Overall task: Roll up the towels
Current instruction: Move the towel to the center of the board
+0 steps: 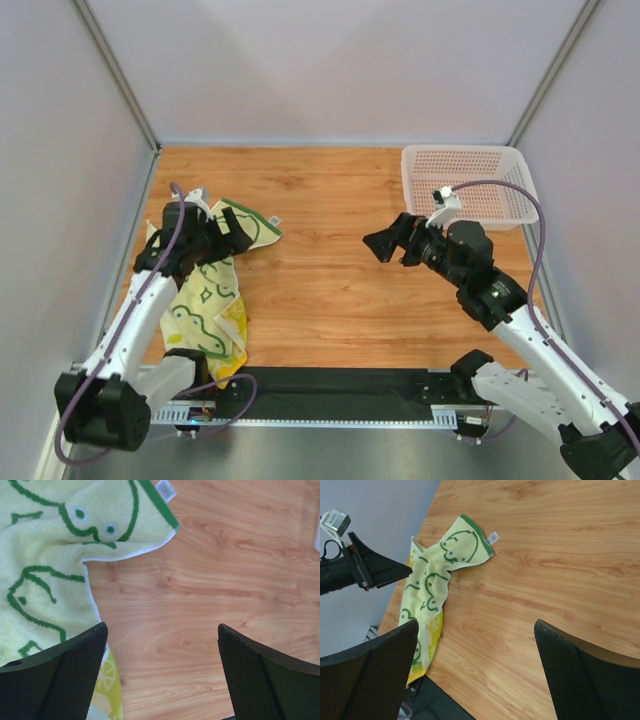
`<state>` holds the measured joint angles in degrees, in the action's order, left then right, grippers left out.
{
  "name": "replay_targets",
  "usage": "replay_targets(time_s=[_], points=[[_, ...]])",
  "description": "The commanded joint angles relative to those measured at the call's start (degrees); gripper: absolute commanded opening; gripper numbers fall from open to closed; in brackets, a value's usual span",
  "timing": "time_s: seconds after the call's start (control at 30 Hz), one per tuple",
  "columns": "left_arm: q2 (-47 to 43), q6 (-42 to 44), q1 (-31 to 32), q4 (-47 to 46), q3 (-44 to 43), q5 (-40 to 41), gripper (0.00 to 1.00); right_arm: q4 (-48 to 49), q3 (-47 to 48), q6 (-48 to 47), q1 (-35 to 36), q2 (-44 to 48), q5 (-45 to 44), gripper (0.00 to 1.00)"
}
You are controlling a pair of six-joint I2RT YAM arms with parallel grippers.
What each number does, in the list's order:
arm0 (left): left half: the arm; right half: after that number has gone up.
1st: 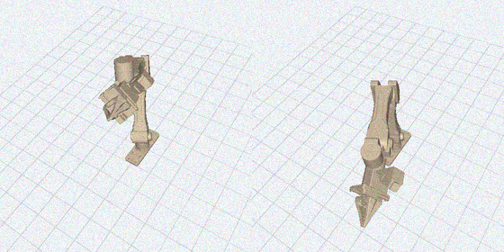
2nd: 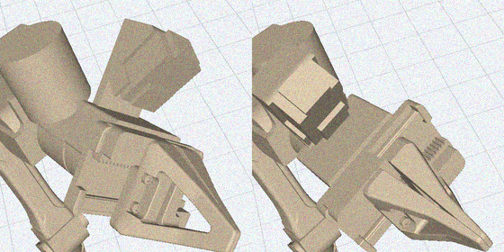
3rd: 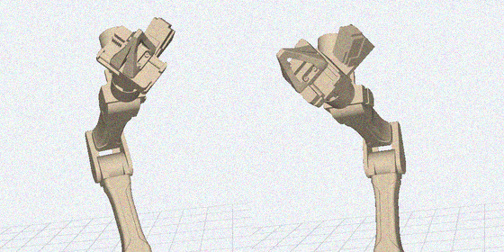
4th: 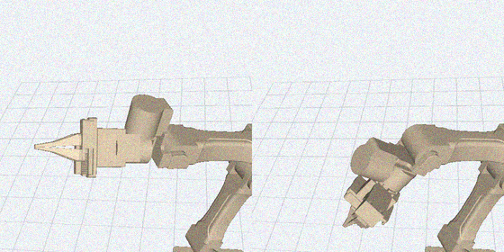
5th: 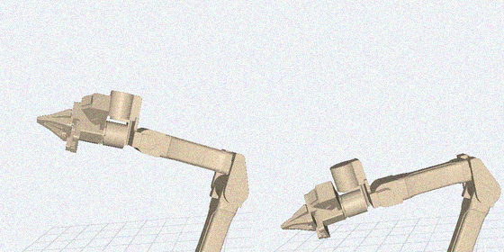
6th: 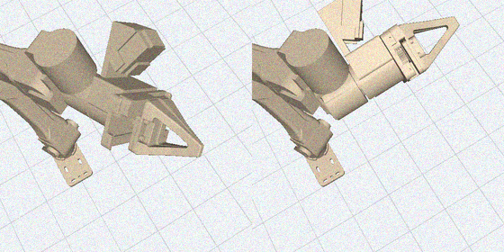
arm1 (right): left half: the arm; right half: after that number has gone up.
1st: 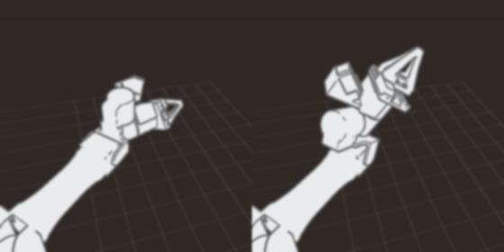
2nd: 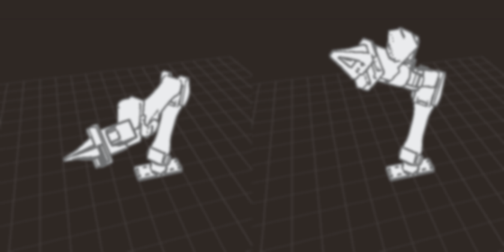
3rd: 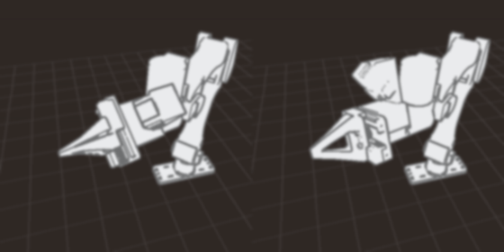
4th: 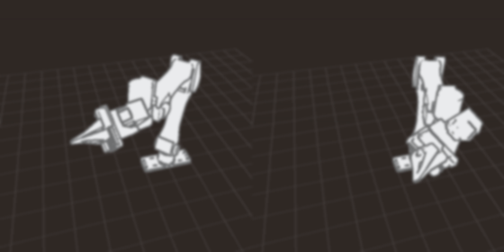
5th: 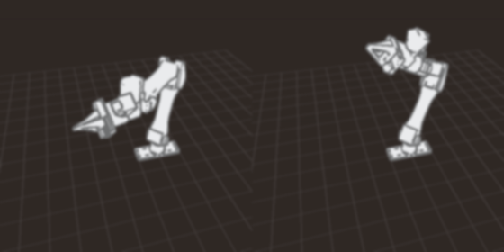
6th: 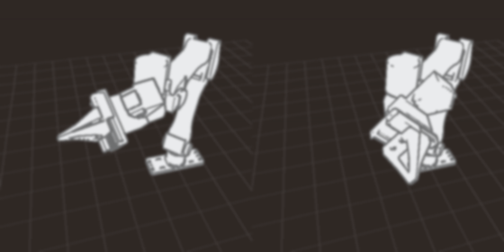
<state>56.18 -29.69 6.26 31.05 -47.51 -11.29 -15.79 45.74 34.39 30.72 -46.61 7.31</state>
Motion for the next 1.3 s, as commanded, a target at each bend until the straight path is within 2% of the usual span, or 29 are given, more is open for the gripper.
replay_targets(time_s=[0.0,0.13,0.3,0.53,0.7,1.27], points=[[7.17,-2.74,1.82,-0.55,-3.11,7.59,0.96,-8.79,3.82,-4.15,3.55,-3.03,-13.89,1.00],[19.97,-3.18,1.82,-2.65,-6.19,9.18,0.96,-13.73,5.59,-4.86,3.65,-5.85,-15.40,0.99],[32.12,-4.49,2.70,-3.54,-12.86,10.49,0.96,-14.79,3.32,-5.30,3.73,-5.16,-14.34,0.99],[38.64,-8.27,3.05,-2.49,-17.26,15.33,0.93,-14.97,1.73,-7.32,3.73,-3.49,-15.66,0.99],[41.72,-9.33,3.41,-1.78,-19.20,15.07,0.83,-15.32,2.60,-7.76,3.73,-2.87,-16.89,0.99],[42.07,-11.79,5.95,-0.72,-16.65,16.30,0.82,-18.39,2.96,-5.48,3.73,-2.26,-16.01,0.99]])
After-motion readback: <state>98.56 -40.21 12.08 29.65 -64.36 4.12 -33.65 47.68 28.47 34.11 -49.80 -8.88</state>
